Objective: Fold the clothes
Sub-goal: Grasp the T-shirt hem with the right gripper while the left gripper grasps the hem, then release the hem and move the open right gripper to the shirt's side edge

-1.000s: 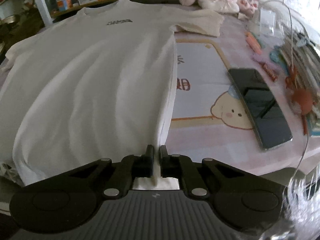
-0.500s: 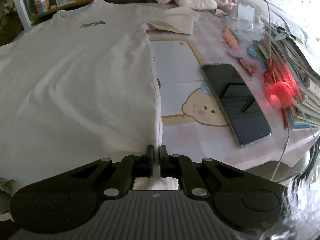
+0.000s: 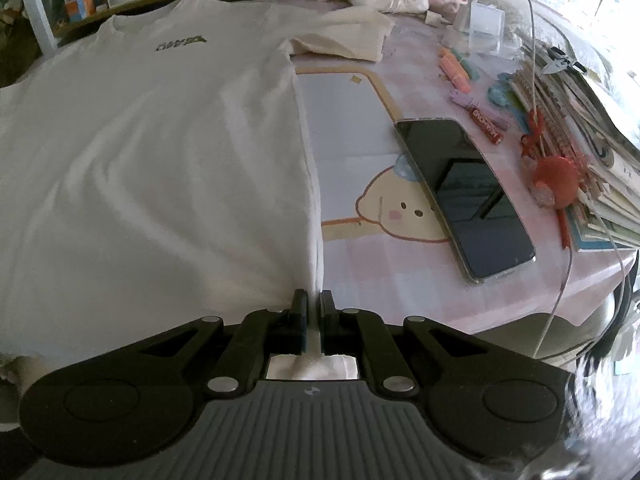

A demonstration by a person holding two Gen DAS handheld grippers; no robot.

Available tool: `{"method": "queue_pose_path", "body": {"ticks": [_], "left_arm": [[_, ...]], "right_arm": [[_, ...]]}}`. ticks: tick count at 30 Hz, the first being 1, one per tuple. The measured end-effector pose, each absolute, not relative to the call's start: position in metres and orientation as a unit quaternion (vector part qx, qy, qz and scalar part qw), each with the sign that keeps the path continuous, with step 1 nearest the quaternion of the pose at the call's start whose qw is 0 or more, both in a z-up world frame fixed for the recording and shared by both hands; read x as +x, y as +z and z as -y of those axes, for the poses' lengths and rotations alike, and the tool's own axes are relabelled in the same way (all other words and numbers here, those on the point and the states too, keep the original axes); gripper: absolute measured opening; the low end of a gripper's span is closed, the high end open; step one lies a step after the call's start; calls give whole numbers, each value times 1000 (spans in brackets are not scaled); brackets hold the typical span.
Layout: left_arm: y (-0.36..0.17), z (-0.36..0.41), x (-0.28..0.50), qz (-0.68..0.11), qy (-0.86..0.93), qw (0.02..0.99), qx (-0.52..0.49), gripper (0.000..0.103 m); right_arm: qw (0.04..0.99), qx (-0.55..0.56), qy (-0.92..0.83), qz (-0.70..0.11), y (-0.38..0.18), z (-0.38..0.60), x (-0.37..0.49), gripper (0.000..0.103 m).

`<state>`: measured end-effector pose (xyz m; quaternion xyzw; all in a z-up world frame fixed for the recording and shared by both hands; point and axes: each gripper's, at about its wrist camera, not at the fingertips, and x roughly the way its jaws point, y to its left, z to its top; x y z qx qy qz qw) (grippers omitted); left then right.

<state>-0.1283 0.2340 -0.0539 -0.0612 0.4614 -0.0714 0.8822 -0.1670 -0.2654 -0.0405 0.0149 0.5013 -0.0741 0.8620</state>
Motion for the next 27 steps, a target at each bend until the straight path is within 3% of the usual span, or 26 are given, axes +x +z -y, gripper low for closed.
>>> {"method": "queue_pose_path", "body": {"ticks": [8, 13, 15, 17, 21, 23, 27], "left_arm": [[-53, -234, -127, -462, -67, 882, -61, 9], [-43, -230, -128, -447, -68, 891, -44, 15], [-38, -227, -128, -432, -70, 898, -46, 26], [-32, -223, -127, -416, -72, 905, -49, 44], [-23, -210, -123, -390, -83, 916, -51, 53], [-22, -202, -120, -384, -89, 918, -49, 65], [-20, -186, -115, -372, -102, 922, -37, 74]], "right_arm": [[862, 16, -66, -503, -40, 265, -170, 7], [870, 26, -72, -487, -29, 268, -171, 16], [877, 29, -74, -474, -21, 267, -170, 26], [884, 33, -74, -460, -12, 266, -167, 29], [896, 43, -69, -437, 2, 258, -163, 40], [901, 48, -66, -427, 8, 253, -161, 45], [907, 47, -65, -414, 14, 243, -155, 56]]}}
